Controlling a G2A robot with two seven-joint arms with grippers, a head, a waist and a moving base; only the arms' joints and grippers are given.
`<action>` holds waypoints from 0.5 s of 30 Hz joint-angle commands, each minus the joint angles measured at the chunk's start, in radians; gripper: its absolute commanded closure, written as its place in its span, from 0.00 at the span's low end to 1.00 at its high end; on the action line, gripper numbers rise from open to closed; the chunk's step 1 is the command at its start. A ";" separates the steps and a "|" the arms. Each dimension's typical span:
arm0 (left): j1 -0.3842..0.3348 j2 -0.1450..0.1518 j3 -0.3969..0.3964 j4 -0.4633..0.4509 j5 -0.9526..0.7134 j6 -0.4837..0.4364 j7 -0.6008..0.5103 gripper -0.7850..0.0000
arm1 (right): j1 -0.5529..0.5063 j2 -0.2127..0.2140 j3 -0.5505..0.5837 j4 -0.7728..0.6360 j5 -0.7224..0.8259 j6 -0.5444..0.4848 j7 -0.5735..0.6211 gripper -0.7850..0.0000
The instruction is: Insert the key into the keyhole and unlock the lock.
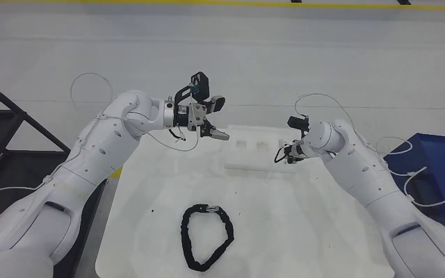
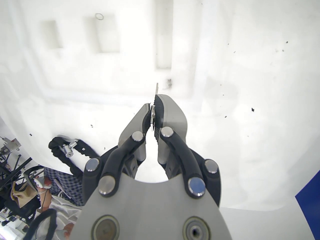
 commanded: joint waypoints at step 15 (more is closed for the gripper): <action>0.000 0.000 0.000 0.000 0.000 0.000 0.000 0.00 | -0.312 0.136 0.414 -0.536 0.157 -0.159 0.089 1.00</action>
